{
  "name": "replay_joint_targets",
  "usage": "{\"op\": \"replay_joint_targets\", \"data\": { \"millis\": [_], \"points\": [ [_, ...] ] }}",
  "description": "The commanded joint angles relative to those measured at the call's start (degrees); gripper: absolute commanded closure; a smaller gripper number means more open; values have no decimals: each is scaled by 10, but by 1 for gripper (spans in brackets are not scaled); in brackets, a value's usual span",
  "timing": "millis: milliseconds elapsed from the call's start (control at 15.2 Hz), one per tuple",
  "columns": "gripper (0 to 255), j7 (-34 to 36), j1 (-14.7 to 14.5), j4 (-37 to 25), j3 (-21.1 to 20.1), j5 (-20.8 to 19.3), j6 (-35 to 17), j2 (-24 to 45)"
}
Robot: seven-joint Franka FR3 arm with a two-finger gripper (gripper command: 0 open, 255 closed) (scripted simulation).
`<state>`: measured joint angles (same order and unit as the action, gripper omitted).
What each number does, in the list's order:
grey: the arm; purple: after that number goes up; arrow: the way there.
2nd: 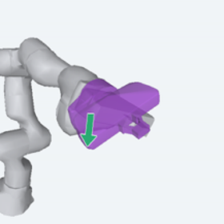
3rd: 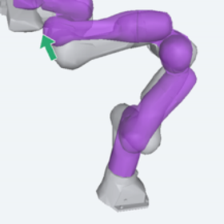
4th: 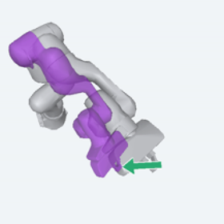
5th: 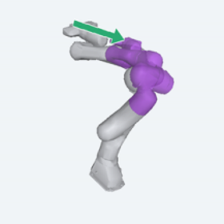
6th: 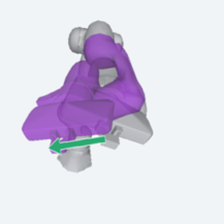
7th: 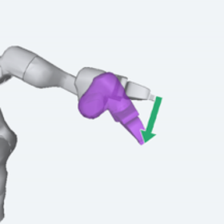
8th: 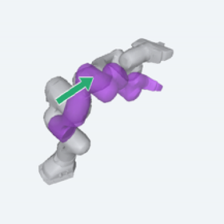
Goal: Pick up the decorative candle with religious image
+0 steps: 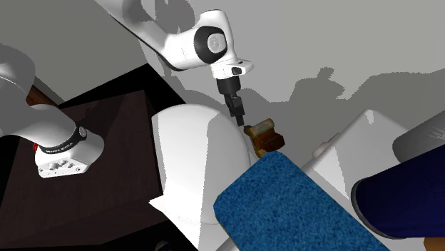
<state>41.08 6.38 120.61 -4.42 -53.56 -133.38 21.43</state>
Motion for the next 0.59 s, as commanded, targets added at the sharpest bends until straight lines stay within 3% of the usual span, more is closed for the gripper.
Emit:
{"op": "replay_joint_targets", "data": {
  "millis": [0, 198, 528],
  "points": [
    [0, 18, -5, -45, 13, -26, 6, 44],
    [0, 42, -15, -113, 31, -57, 14, 110],
    [0, 63, -19, -132, 39, -73, 4, 144]
  ]
}}
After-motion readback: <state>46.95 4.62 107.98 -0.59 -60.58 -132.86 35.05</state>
